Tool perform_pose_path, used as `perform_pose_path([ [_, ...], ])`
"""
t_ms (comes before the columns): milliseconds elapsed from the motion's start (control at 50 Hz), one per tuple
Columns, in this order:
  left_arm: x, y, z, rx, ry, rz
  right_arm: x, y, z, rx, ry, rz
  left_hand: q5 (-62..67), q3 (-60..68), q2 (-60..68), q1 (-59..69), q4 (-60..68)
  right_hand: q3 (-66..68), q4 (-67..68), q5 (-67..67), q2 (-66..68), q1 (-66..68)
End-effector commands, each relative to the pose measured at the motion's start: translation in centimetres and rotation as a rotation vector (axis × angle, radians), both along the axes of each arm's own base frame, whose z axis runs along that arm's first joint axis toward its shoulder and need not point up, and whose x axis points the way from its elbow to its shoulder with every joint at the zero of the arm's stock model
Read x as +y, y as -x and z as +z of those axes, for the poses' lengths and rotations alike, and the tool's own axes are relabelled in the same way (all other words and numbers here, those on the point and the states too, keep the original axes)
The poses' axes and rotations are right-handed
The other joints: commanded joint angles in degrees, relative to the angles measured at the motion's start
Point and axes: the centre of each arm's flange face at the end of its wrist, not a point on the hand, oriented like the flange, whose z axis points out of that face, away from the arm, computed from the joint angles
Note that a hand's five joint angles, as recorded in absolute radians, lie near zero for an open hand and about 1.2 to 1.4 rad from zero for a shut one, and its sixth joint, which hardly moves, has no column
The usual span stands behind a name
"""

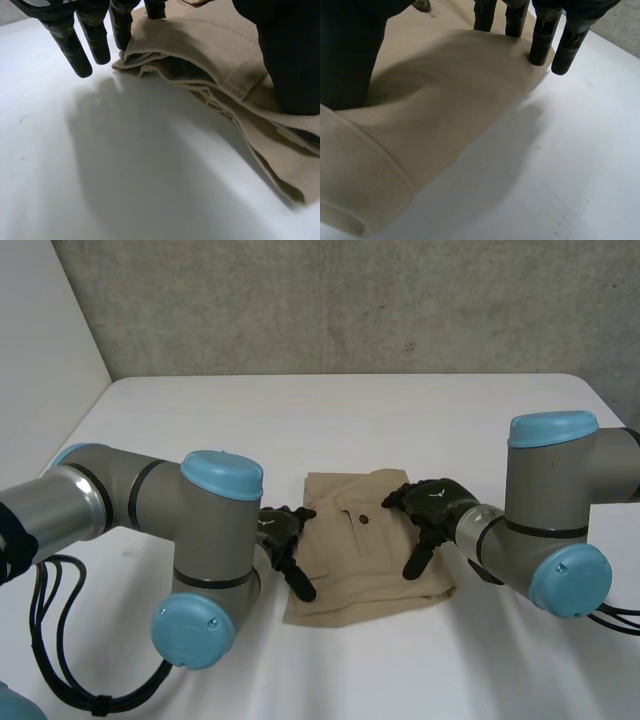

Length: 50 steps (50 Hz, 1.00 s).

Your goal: Fold the shorts.

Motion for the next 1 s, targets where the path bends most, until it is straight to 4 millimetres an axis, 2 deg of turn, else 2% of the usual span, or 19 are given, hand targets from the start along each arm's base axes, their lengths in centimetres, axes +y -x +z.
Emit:
perform_pose_path([
  [20,0.3,0.6,0.9,-0.017,0.043,-0.053,-0.1,-0.5,2.8,-0.053,0.139,0.012,-2.75,-2.24,-0.75,0.77,-1.65,-2.31,-3.47,-3.96,-0.55,1.95],
  [40,0.2,0.9,2.9,0.016,0.09,-0.06,-0.1,-0.5,3.7,-0.075,0.168,0.008,-2.75,-2.24,-0.75,0.77,-1.65,-2.31,-3.47,-3.96,-0.55,1.95],
  [80,0.2,1.1,4.9,0.051,0.134,-0.06,-0.2,-0.5,5.8,-0.133,0.234,-0.009,-2.75,-2.24,-0.75,0.77,-1.65,-2.31,-3.47,-3.96,-0.55,1.95],
  [100,0.0,1.0,7.1,0.092,0.186,-0.054,-0.2,-0.5,6.6,-0.157,0.255,-0.019,-2.75,-2.24,-0.75,0.77,-1.65,-2.31,-3.47,-3.96,-0.55,1.95],
  [120,0.0,0.9,8.4,0.117,0.215,-0.051,-0.2,-0.4,7.5,-0.184,0.279,-0.032,-2.75,-2.24,-0.75,0.77,-1.65,-2.31,-3.47,-3.96,-0.55,1.95],
  [140,0.0,0.8,9.6,0.14,0.244,-0.047,-0.3,0.1,9.8,-0.248,0.327,-0.082,-2.75,-2.24,-0.75,0.77,-1.65,-2.31,-3.47,-3.96,-0.55,1.95],
  [160,0.1,0.5,11.9,0.183,0.298,-0.042,-0.4,0.4,10.6,-0.274,0.344,-0.105,-2.75,-2.24,-0.75,0.77,-1.65,-2.31,-3.47,-3.96,-0.55,1.95],
  [200,0.1,-0.2,14.7,0.231,0.362,-0.026,-0.3,1.0,12.8,-0.336,0.382,-0.161,-2.75,-2.24,-0.75,0.77,-1.65,-2.31,-3.47,-3.96,-0.55,1.95],
  [220,0.0,-0.7,15.9,0.248,0.389,-0.015,0.1,1.5,15.1,-0.391,0.421,-0.205,-2.75,-2.24,-0.75,0.77,-1.65,-2.31,-3.47,-3.96,-0.55,1.95],
  [240,-0.4,-2.1,18.3,0.277,0.446,0.023,0.3,1.9,16.2,-0.416,0.442,-0.228,-2.75,-2.24,-0.75,0.77,-1.65,-2.31,-3.47,-3.96,-0.55,1.95],
  [280,-1.0,-3.8,20.5,0.298,0.498,0.07,0.8,2.7,18.2,-0.444,0.492,-0.269,-2.7,-2.2,-0.71,0.81,-1.6,-2.31,-3.47,-3.96,-0.55,1.95],
  [300,-1.4,-4.7,21.3,0.302,0.517,0.096,1.1,3.8,20.1,-0.45,0.54,-0.305,-2.53,-2.03,-0.54,0.98,-1.43,-2.31,-3.47,-3.96,-0.55,1.95],
  [320,-1.9,-6.4,22.6,0.305,0.546,0.14,1.2,4.3,20.9,-0.445,0.559,-0.323,-1.87,-1.36,0.13,1.65,-0.77,-2.31,-3.47,-3.96,-0.55,1.95],
  [400,-1.9,-9.4,23.7,0.261,0.519,0.217,1.7,6.6,22.7,-0.369,0.567,-0.38,-1.69,-1.18,0.31,1.83,-0.59,-2.31,-3.47,-3.96,-0.55,1.95],
  [480,-0.6,-10.3,22.9,0.225,0.417,0.216,2.3,7.0,22.2,-0.313,0.501,-0.382,-2.75,-2.24,-0.75,0.77,-1.65,-2.31,-3.47,-3.96,-0.55,1.95],
  [620,0.5,-10.3,22.7,0.298,0.358,0.178,2.1,7.4,21.6,-0.3,0.474,-0.388,-2.75,-2.24,-0.75,0.77,-1.65,-2.31,-3.47,-3.96,-0.55,1.95],
  [800,0.2,-10.6,22.6,0.301,0.352,0.184,2.6,6.8,20.1,-0.289,0.423,-0.327,-2.75,-2.24,-0.75,0.77,-1.65,-2.31,-3.47,-3.96,-0.55,1.95],
  [1000,-0.3,-10.6,22.5,0.308,0.371,0.188,2.9,6.5,19.9,-0.289,0.415,-0.305,-2.75,-2.24,-0.75,0.77,-1.65,-2.31,-3.47,-3.96,-0.55,1.95],
])
